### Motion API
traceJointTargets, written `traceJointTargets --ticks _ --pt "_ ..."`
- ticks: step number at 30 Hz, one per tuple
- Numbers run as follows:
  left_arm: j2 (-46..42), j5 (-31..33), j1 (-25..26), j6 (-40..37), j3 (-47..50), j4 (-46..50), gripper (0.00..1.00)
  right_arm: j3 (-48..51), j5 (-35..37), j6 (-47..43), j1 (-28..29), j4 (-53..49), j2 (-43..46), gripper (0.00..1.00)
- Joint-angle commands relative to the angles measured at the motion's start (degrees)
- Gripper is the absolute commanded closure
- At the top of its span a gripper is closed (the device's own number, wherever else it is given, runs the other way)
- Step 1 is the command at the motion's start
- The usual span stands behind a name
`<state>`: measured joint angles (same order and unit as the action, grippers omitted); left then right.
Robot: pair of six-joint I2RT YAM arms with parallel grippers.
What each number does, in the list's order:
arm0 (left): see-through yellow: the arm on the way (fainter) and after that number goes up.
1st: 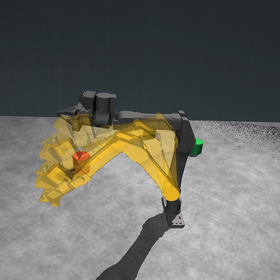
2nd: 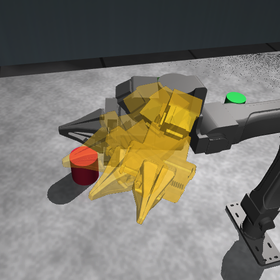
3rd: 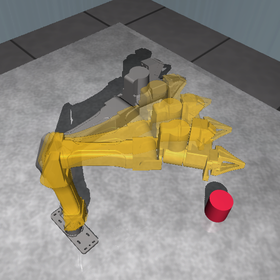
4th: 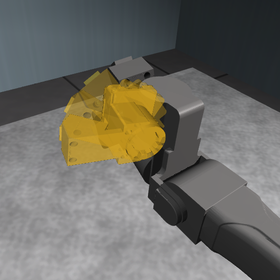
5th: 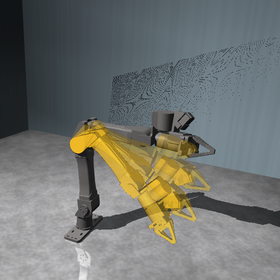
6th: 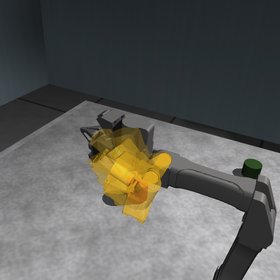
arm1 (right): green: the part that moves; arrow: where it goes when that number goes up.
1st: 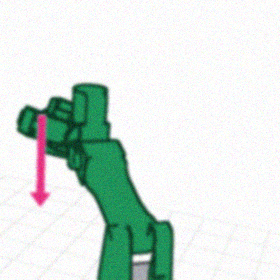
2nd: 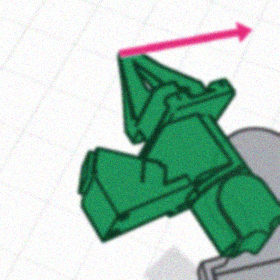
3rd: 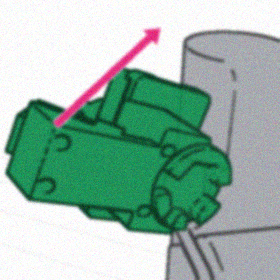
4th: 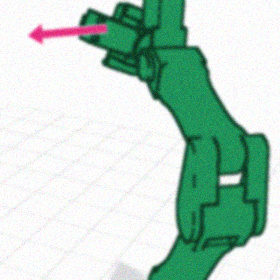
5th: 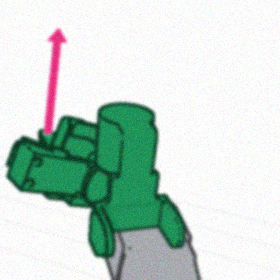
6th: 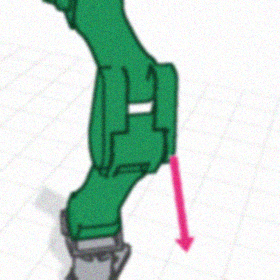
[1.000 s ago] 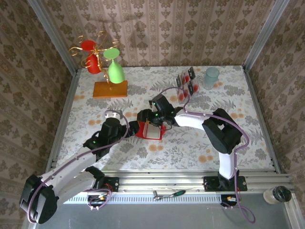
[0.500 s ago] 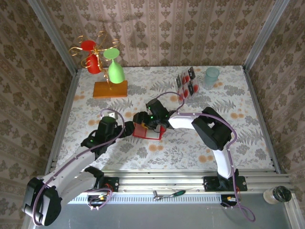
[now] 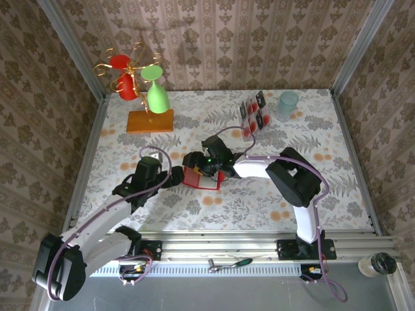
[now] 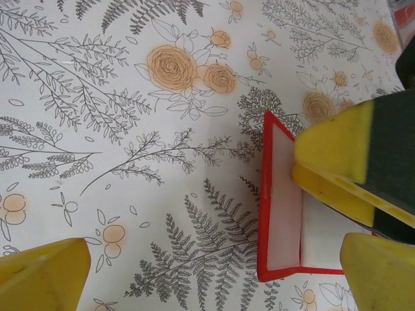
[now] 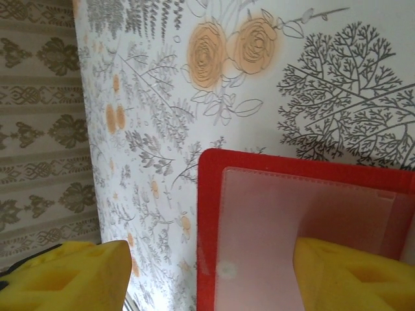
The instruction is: Put the credit cards into the card holder
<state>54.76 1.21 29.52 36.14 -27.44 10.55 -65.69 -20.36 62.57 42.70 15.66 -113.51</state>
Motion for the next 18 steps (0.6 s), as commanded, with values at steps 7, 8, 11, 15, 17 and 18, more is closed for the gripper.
traceJointTargets --ticks 7,8,11,15,17,18 --pt "7.7 -0.8 0.4 -2.6 -5.6 -4.1 0.00 3.4 6.2 -8.6 -1.6 -15.7 13.5 0.32" --pt "8.9 -0.5 0.7 -3.2 -6.6 -4.4 0.00 3.5 7.9 -9.8 -2.0 -19.0 15.0 0.32" --pt "13.5 1.0 1.9 -5.4 -10.1 -4.6 0.00 3.7 14.6 -15.0 -2.5 -28.7 18.8 0.32" --pt "20.4 4.5 3.4 -9.6 -15.9 -2.1 0.00 4.5 20.9 -19.3 -3.4 -36.0 20.9 0.32" --pt "23.6 6.2 4.1 -11.8 -18.4 -0.7 0.00 5.2 21.8 -20.5 -4.1 -36.9 20.6 0.32" --pt "25.1 6.7 4.4 -12.6 -19.4 -0.2 0.00 5.6 21.6 -20.8 -4.4 -36.8 20.3 0.32"
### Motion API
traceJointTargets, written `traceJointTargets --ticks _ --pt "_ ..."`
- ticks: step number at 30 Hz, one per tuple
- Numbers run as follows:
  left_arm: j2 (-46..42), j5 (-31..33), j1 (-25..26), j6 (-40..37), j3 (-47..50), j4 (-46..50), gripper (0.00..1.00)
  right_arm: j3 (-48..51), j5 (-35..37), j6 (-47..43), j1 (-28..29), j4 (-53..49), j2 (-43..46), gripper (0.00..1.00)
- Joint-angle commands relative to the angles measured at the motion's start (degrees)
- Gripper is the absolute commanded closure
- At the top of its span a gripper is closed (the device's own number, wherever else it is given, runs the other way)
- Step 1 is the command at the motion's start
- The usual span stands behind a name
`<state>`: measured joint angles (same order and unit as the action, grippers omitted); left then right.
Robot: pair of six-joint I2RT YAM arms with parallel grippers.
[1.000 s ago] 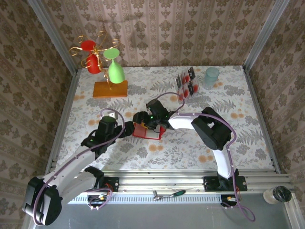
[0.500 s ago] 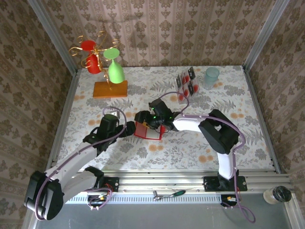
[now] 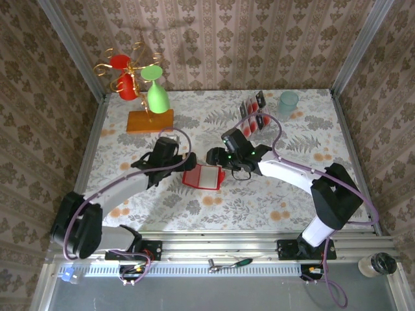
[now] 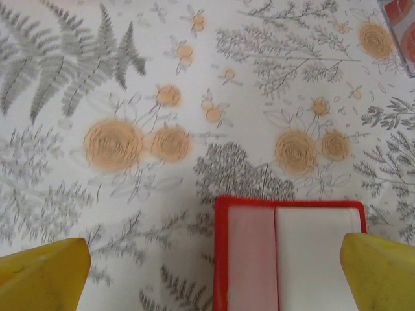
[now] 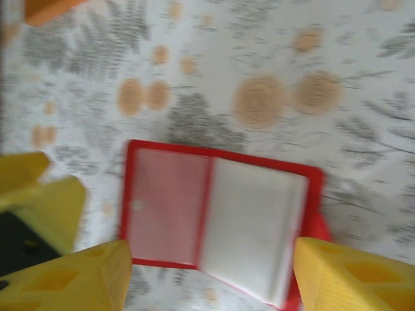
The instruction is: Put the credit cards into the card holder
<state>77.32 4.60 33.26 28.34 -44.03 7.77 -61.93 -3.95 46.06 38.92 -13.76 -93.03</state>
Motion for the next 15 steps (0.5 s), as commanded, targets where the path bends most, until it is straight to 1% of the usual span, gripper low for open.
traceJointTargets --ticks 1,6,11,13,15 --pt "4.0 3.8 0.8 -5.2 -3.5 2.8 0.00 2.2 4.8 -4.6 -1.0 -7.0 -0.7 0.32" --pt "9.1 4.6 1.0 -5.8 -4.6 2.9 0.00 3.0 1.7 -5.9 -2.3 -4.4 -4.0 0.34" --pt "11.7 5.5 1.0 -6.1 -4.1 3.0 0.00 2.6 -0.3 -6.8 -2.6 -2.4 -7.3 0.42" --pt "12.2 6.0 1.0 -6.2 -3.7 3.0 0.00 2.6 -1.2 -7.0 -2.6 -1.6 -8.5 0.49" --pt "12.4 6.3 0.9 -6.1 -3.0 3.0 0.00 2.9 -2.1 -7.0 -2.7 -0.7 -9.2 0.61"
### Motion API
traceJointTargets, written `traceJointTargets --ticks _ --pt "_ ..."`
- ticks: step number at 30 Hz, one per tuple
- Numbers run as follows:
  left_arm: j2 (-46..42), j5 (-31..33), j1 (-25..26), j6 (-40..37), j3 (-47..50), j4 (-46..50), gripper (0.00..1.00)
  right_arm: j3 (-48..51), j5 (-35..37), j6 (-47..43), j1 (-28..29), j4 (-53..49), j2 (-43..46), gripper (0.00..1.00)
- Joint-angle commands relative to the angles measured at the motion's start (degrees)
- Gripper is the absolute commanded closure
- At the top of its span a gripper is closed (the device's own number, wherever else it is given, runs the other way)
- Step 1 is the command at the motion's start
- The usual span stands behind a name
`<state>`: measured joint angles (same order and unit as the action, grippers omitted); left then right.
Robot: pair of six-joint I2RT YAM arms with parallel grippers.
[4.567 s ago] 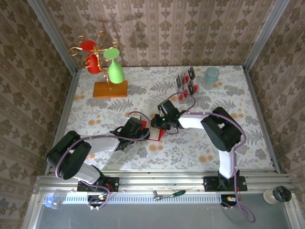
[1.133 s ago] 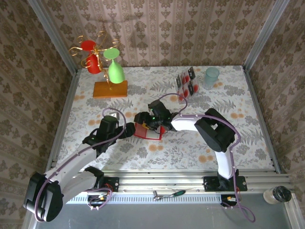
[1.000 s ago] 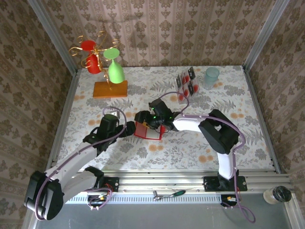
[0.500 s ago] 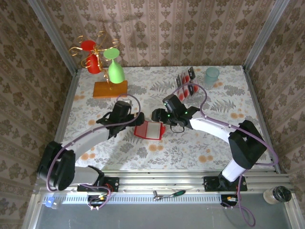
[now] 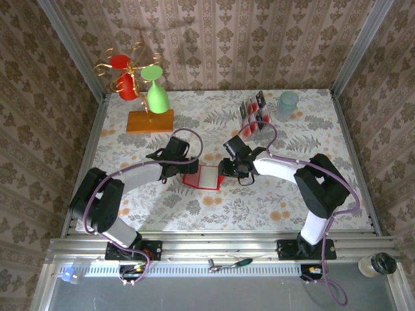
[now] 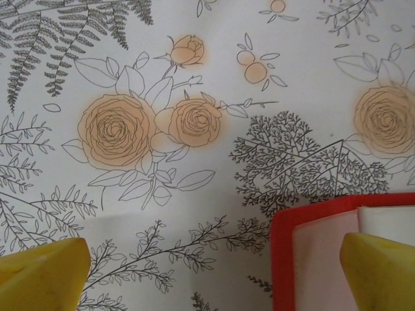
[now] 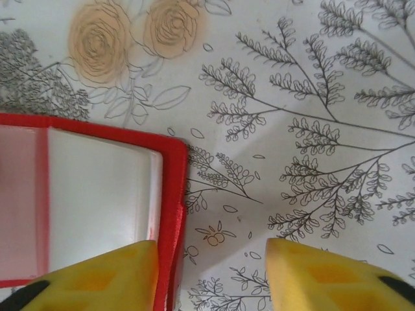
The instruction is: Put the credit cards into the card holder
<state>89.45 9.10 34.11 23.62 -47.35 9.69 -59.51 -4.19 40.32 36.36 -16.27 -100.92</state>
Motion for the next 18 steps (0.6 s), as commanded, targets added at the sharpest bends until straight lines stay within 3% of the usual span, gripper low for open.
traceJointTargets --ticks 1,4,6,18 --pt "0.3 1.9 0.1 -1.2 0.8 1.1 0.00 0.8 -2.4 -1.3 -0.1 2.3 -1.4 0.70" --pt "-0.3 1.9 0.1 -0.7 2.5 0.7 0.00 1.9 -3.8 -1.9 -0.2 3.5 -1.0 0.94" --pt "-1.0 1.6 0.1 -0.1 3.9 0.3 0.00 2.7 -4.5 -3.0 -0.1 3.7 -0.2 1.00" --pt "-7.6 0.1 1.1 4.7 11.5 -1.6 0.00 7.1 -4.6 -9.4 -0.1 0.0 5.4 1.00"
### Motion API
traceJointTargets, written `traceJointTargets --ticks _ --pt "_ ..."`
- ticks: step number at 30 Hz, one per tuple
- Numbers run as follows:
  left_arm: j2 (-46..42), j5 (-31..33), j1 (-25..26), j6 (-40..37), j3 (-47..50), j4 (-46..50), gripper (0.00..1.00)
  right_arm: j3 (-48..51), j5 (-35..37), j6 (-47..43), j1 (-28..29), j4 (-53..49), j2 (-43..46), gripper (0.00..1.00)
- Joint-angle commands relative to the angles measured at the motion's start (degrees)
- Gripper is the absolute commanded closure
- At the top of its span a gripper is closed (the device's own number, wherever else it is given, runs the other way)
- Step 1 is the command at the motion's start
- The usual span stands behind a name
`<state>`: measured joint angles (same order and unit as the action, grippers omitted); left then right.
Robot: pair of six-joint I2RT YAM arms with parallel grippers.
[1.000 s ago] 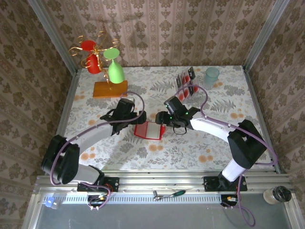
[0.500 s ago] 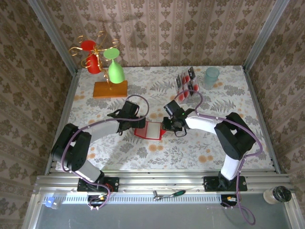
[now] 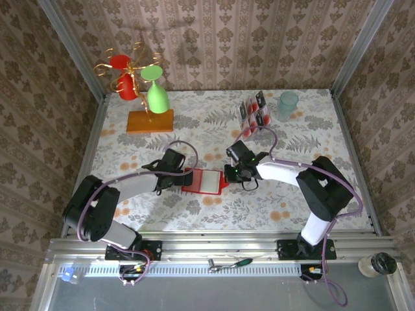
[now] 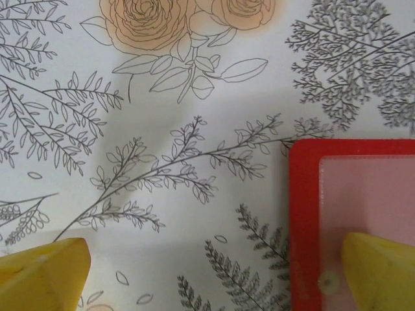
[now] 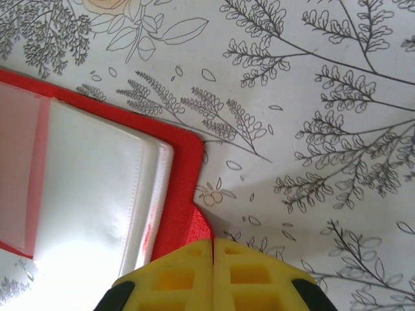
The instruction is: Put the credit cards into the card holder
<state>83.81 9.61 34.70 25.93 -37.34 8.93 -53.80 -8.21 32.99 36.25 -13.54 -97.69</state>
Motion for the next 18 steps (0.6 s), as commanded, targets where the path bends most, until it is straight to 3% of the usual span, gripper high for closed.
traceJointTargets --ticks 1,18 --pt "-2.4 -0.6 0.8 2.9 2.0 -1.1 0.00 1.8 -0.7 -1.9 0.0 -2.7 2.6 1.00" --pt "-4.4 2.8 7.6 10.2 6.5 -2.3 0.00 1.8 -0.7 -2.8 -0.8 -4.1 2.0 0.96"
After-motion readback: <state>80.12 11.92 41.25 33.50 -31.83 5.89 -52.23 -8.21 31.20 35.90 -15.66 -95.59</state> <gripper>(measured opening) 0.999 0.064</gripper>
